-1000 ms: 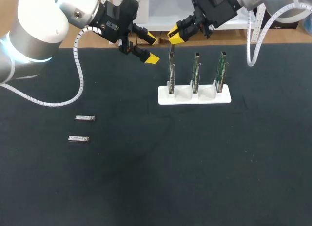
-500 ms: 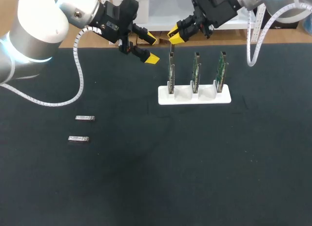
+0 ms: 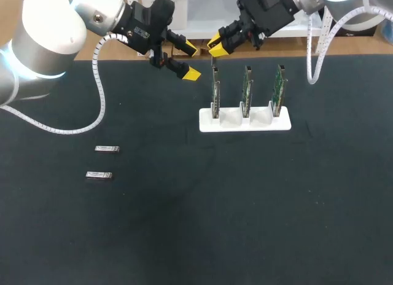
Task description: Pick up the optical module with the left hand, and insert it into the network port with the right hand.
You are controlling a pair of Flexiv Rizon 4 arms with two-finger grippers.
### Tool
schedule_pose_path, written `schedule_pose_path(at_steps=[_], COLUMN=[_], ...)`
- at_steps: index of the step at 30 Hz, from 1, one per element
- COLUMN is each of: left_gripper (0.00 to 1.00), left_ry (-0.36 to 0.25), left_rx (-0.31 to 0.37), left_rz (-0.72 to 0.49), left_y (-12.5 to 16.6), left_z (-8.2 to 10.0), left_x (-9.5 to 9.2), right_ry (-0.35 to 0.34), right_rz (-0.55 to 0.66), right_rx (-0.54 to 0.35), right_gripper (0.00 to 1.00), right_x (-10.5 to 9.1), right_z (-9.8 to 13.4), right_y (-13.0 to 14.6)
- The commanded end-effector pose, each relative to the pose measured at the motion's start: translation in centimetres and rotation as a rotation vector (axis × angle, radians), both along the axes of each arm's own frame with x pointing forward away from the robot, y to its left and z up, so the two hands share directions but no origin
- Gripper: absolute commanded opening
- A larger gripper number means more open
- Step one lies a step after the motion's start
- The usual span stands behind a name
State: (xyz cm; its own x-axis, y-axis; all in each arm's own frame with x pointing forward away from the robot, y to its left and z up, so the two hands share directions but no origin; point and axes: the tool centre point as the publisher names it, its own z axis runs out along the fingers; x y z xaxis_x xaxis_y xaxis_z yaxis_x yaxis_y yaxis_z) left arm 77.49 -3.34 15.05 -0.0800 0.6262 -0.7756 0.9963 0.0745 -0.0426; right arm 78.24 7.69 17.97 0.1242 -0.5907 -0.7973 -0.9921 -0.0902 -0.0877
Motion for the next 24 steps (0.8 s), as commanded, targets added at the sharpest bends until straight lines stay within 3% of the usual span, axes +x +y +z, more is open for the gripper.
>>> schedule_pose_path(at_steps=[1, 24], left_gripper=[1.00, 1.00], left_ry=[0.004, 0.004], left_rx=[0.005, 0.005], left_rz=[-0.003, -0.003], left_y=[-0.05, -0.05], left_z=[0.09, 0.09], left_x=[0.22, 0.22], right_ry=[0.003, 0.026], right_rz=[0.000, 0.009], right_rx=[-0.008, -0.014], right_gripper=[0.00, 0.00], right_x=[0.19, 0.07], right_z=[-0.09, -0.74], right_y=[0.01, -0.31])
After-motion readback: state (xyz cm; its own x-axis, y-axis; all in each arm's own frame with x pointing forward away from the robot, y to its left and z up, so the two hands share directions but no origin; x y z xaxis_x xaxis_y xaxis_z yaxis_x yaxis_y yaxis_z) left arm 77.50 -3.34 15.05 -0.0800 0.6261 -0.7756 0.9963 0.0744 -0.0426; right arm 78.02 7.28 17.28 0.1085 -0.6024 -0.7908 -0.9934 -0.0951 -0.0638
